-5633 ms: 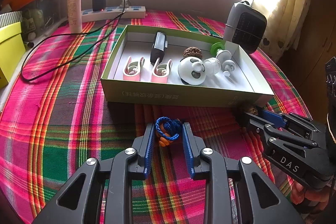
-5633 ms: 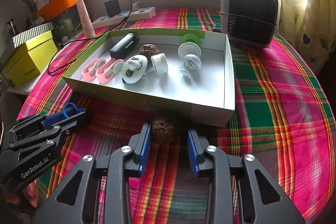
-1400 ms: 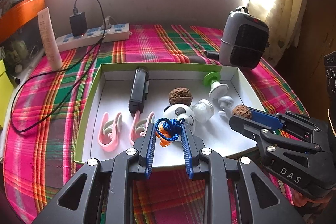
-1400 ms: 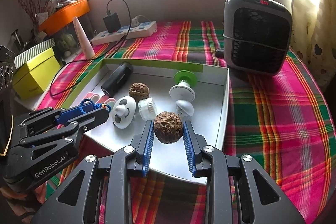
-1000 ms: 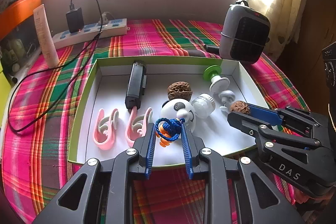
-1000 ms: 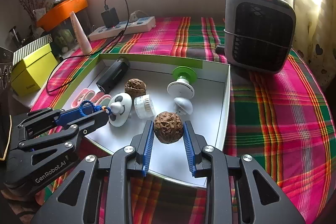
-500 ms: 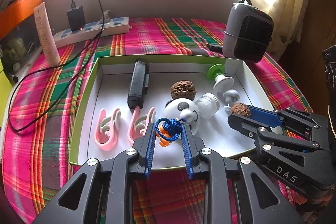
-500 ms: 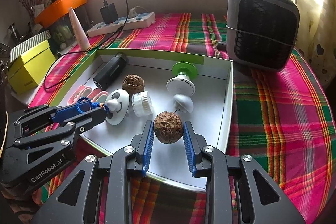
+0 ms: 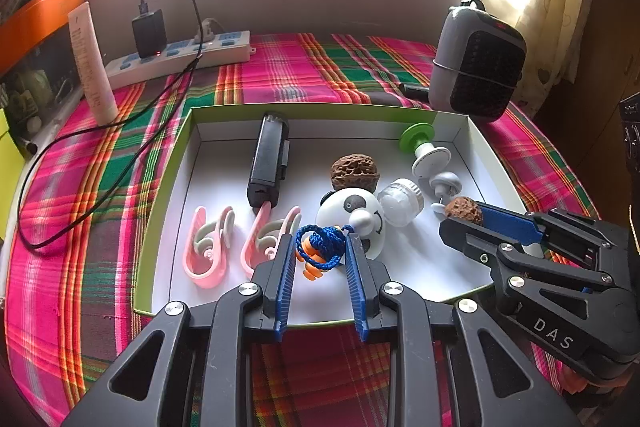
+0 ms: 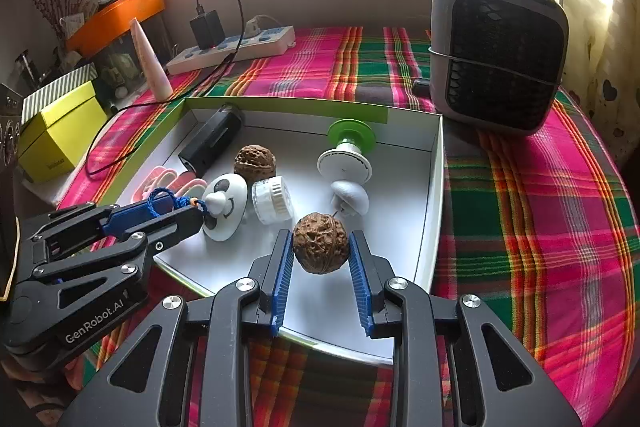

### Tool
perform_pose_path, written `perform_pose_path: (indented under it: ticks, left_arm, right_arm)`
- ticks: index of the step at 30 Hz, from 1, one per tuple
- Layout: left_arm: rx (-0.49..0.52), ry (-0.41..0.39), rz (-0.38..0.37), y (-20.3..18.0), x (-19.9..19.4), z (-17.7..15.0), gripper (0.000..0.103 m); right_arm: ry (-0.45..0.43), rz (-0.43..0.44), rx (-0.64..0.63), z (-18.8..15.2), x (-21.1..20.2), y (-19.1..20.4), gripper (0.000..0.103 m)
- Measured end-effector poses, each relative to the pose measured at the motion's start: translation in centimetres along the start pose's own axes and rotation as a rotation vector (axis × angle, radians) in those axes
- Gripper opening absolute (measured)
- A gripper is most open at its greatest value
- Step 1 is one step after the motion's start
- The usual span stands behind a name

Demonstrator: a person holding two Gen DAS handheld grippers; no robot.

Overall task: Organize objects
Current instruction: 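Open the left tool releasing the cord while the right tool releases the walnut in the box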

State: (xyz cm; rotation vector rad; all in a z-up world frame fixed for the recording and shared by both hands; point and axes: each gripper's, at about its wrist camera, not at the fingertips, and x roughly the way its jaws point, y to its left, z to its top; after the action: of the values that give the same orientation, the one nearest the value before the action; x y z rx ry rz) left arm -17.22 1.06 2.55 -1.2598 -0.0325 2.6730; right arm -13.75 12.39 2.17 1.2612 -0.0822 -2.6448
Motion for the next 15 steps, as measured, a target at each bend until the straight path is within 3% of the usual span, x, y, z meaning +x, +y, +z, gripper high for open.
perform_pose_path:
  ticks: [15]
  left_arm:
    - [0.002, 0.000, -0.002, 0.12, -0.01, 0.03, 0.025]
  right_arm:
    - [0.004, -0.012, 0.001, 0.02, 0.01, 0.05, 0.029]
